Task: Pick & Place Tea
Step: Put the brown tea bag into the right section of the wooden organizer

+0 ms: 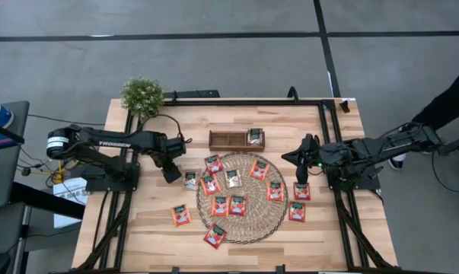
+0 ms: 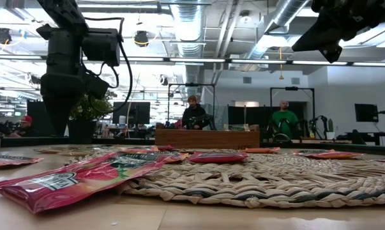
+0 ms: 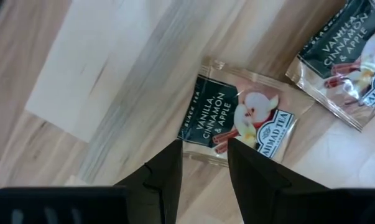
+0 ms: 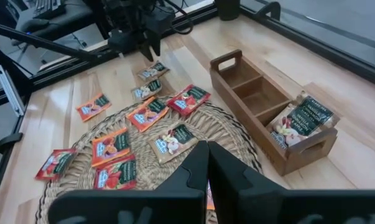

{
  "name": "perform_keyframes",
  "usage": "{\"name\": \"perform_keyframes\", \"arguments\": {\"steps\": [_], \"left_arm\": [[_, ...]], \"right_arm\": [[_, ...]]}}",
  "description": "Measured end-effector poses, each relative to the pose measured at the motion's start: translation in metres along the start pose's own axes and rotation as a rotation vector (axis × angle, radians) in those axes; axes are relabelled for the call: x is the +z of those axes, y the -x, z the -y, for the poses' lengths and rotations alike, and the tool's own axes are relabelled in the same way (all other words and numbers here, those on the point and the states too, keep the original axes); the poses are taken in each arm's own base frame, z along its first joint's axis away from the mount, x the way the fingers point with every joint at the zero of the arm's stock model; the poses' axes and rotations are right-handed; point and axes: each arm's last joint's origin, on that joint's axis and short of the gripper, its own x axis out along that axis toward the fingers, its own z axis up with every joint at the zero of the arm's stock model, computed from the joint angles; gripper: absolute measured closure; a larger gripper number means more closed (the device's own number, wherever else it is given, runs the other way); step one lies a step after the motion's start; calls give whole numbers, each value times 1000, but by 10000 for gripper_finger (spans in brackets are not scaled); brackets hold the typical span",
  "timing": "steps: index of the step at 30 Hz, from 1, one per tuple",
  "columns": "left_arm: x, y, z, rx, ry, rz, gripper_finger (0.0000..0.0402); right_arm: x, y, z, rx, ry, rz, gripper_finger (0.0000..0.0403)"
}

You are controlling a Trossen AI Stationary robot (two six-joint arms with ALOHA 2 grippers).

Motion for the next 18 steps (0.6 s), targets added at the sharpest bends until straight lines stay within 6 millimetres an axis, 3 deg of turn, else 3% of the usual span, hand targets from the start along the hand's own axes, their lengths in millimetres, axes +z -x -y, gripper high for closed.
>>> {"name": "perform_keyframes", "arguments": {"steps": [18], "left_arm": [[13,-31,4,27,-14,-72,282]], "right_arm": [[0,0,-1,30,-2,-12,403]]}}
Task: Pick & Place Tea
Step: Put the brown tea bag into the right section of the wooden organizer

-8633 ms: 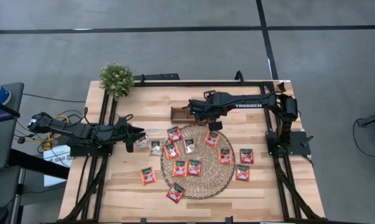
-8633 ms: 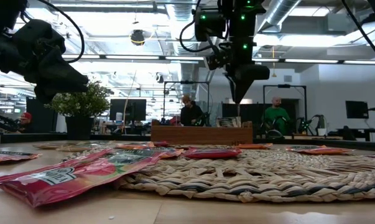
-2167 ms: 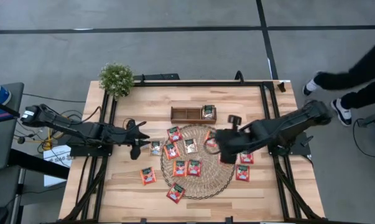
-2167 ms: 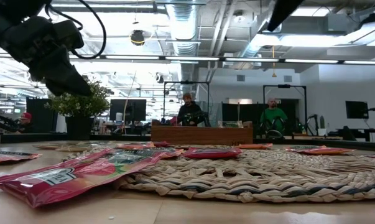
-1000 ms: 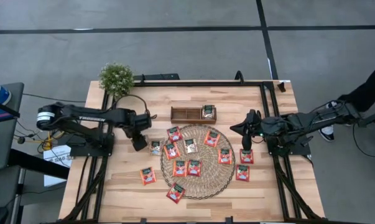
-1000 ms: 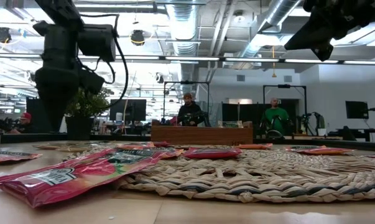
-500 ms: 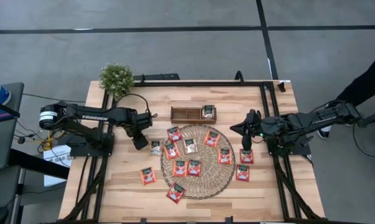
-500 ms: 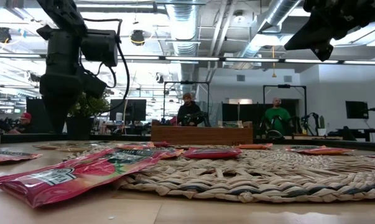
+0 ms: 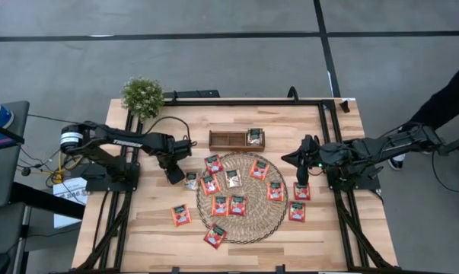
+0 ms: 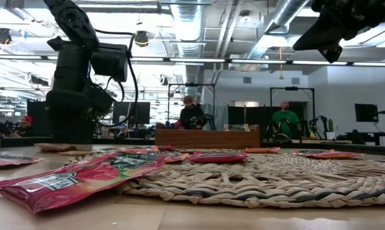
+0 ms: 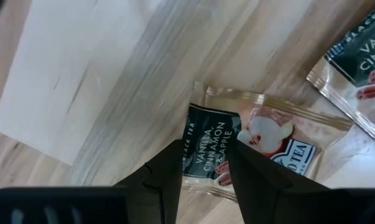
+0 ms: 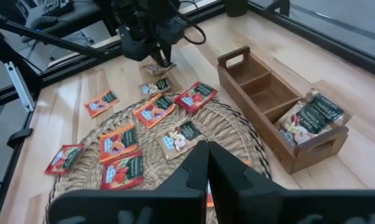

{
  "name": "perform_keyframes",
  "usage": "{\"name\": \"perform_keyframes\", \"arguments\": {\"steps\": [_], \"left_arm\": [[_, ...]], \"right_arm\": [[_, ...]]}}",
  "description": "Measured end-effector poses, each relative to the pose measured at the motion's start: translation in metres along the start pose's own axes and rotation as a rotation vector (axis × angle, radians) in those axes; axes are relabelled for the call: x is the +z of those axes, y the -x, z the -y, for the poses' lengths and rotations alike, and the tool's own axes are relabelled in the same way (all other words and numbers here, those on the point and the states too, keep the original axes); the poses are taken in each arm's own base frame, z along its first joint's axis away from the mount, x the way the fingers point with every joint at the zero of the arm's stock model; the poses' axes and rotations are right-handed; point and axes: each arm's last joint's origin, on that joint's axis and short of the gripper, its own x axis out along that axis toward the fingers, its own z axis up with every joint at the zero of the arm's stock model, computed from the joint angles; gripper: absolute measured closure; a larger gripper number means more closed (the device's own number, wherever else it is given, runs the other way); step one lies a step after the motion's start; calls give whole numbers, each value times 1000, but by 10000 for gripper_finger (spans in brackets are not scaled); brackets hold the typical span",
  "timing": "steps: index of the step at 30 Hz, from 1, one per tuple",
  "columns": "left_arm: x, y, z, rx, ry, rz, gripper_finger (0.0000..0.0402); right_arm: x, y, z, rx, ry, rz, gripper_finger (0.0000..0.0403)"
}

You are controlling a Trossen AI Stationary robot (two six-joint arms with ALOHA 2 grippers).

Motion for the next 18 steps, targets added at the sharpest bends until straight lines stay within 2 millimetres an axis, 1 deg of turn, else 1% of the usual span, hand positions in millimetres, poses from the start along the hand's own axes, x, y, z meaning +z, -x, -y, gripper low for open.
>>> {"name": "perform_keyframes", "arguments": {"steps": [3,5,12,18], "left_arm": [[1,0,0,-7,-8,10,286],[1,0,0,-8,-9,12,299],[2,-1,1,-12,-10,25,391],[3,1,1,11,14,20,399]], "right_arm": [[0,0,0,0,0,0,403],[0,0,0,1,0,0,403],[0,0,0,3,0,-1,403],[0,0,0,3,0,-1,403]]}}
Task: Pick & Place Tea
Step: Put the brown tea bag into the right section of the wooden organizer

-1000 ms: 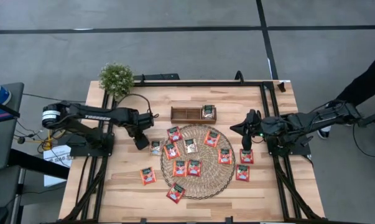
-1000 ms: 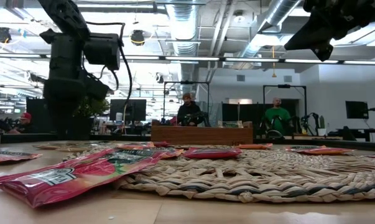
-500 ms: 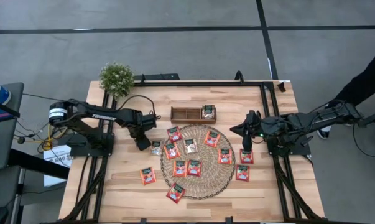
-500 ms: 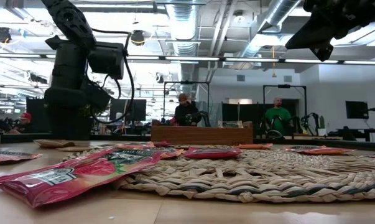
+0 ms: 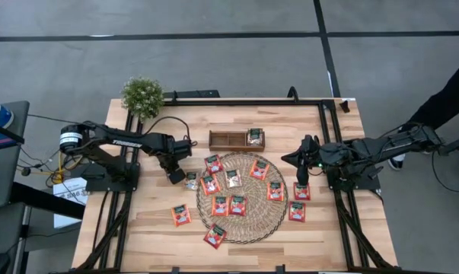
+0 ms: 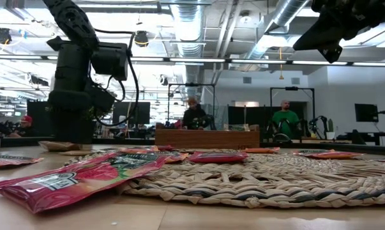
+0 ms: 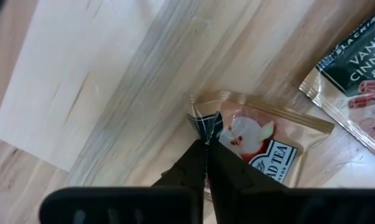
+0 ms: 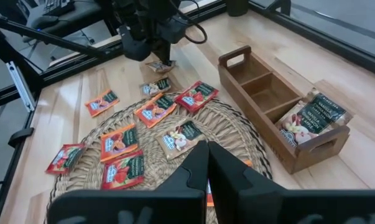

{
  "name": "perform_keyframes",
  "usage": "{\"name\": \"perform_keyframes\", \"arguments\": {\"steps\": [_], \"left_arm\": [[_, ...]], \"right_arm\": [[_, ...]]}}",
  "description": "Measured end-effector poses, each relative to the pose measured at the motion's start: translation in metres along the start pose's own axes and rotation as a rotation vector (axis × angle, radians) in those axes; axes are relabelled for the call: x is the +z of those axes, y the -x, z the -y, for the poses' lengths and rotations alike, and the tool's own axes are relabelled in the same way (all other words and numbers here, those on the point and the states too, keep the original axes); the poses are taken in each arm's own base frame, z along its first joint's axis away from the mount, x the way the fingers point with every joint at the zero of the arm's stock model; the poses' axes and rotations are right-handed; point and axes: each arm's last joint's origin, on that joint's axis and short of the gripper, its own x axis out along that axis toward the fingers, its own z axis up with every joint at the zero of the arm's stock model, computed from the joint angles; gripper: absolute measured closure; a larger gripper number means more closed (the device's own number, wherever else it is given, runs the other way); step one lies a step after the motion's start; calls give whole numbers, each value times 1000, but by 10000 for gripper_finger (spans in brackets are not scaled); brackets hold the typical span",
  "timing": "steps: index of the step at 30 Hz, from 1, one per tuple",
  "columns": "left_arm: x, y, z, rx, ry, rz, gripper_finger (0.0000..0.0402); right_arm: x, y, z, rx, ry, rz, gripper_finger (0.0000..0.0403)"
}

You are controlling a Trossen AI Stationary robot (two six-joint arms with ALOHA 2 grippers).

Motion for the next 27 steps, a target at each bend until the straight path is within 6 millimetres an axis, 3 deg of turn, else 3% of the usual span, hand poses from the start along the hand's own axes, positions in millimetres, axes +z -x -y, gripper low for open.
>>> {"name": "perform_keyframes", "arguments": {"steps": [4,10,14,21,24,27], "left_arm": [[6,13,0,81,5,-13,401],[32,54,10,144,-14,111,401],[55,97,27,144,-84,290,401],[78,174,65,110,-278,668,401],[81,197,80,96,-350,802,401],[81,207,90,90,-397,879,401]], "right_arm": [[0,0,0,0,0,0,403],[4,-2,-2,18,-14,33,403],[11,-9,-9,84,-40,83,403],[21,-36,-23,138,-31,188,403],[26,-51,-22,147,-19,229,401],[34,-63,-16,162,-27,281,383]]}}
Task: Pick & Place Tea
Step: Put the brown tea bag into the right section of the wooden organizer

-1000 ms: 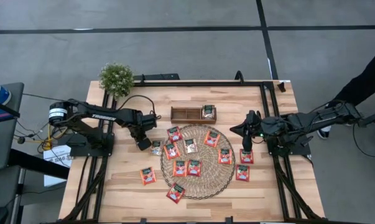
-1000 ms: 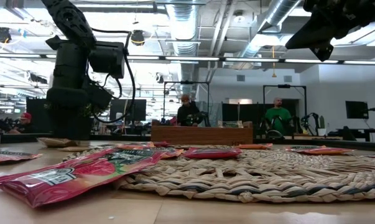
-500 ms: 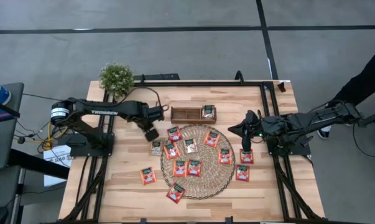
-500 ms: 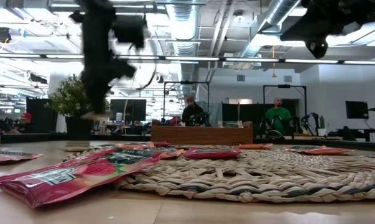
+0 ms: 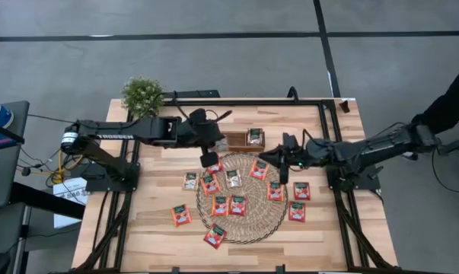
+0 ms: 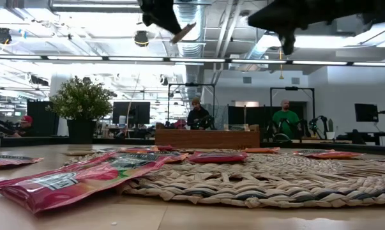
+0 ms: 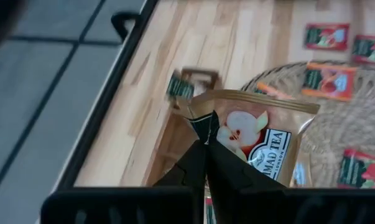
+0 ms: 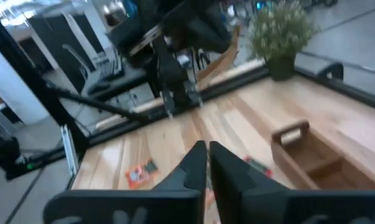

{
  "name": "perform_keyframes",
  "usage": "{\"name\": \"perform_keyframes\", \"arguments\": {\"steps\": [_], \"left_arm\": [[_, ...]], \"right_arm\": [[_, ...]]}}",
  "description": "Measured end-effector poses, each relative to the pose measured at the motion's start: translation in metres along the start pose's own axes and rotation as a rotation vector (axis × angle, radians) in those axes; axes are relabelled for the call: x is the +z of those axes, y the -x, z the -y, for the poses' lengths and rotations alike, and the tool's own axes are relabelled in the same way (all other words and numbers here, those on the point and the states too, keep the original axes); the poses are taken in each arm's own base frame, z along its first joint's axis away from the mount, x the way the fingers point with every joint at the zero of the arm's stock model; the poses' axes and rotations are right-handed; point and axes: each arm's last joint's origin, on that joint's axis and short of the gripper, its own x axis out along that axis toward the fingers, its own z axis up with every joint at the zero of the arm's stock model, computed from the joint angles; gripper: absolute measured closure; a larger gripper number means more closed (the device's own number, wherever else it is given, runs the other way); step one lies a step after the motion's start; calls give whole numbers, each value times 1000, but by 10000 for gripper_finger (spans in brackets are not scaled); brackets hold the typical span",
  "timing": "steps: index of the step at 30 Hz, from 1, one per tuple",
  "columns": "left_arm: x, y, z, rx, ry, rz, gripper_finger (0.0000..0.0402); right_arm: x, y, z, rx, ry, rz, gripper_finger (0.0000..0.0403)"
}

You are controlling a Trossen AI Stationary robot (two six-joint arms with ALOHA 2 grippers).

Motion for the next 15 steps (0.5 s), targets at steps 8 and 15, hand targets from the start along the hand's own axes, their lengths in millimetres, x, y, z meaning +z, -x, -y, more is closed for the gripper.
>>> {"name": "perform_keyframes", "arguments": {"steps": [8,15], "left_arm": [[1,-1,13,25,-51,17,401],[-1,-17,24,25,-96,-9,402]], "right_arm": [[17,-25,21,18,-13,36,298],[34,-57,21,-22,114,-120,255]]}}
